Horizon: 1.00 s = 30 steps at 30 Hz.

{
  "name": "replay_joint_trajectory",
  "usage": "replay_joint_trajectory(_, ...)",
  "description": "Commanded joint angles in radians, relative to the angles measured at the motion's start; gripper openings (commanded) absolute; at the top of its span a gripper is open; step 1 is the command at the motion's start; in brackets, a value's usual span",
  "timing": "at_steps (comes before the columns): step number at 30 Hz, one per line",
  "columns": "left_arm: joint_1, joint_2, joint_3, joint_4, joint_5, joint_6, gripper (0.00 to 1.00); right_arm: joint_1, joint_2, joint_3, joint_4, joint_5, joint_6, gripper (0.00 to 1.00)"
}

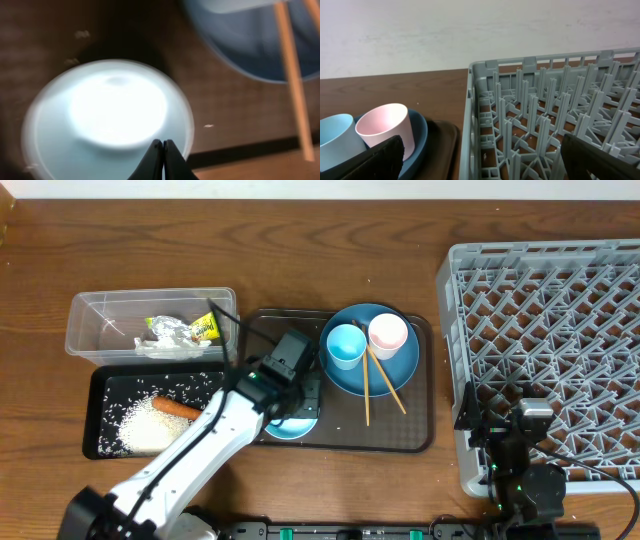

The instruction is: Sort waste into correct bins and load items into the dishwasher rack

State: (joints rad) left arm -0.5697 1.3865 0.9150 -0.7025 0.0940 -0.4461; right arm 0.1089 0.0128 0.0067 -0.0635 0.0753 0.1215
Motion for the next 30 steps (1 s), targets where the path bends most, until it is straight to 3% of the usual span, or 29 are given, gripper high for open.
replay_joint_trajectory(1,0.004,-0.032,0.0,-0.053,-0.222,-0.144,0.06,0.001,-0.002,-0.002,-0.004,-0.001,-0.003,0.99)
replay_joint_trajectory(4,0.004,-0.034,-0.001,-0.113,-0.331,-0.261,0.21,0.001,-0.002,-0.002,-0.004,-0.001,-0.003,0.99)
replay_joint_trajectory(6,0.007,-0.034,-0.005,-0.127,-0.354,-0.301,0.41,0.001,-0.002,-0.002,-0.004,-0.001,-0.003,0.99)
replay_joint_trajectory(9,0.026,-0.034,-0.011,-0.131,-0.352,-0.301,0.51,0.001,-0.002,-0.002,-0.004,-0.001,-0.003,0.99)
replay_joint_trajectory(18,0.148,-0.034,-0.047,-0.156,-0.275,-0.315,0.52,0.001,-0.002,-0.002,-0.004,-0.001,-0.003,0.99)
replay_joint_trajectory(25,0.153,-0.034,-0.084,-0.135,-0.152,-0.246,0.52,0.001,-0.002,-0.002,-0.004,-0.001,-0.003,0.99)
replay_joint_trajectory(30,0.154,-0.034,-0.104,-0.103,-0.147,-0.22,0.53,0.001,-0.002,-0.002,-0.004,-0.001,-0.003,0.99)
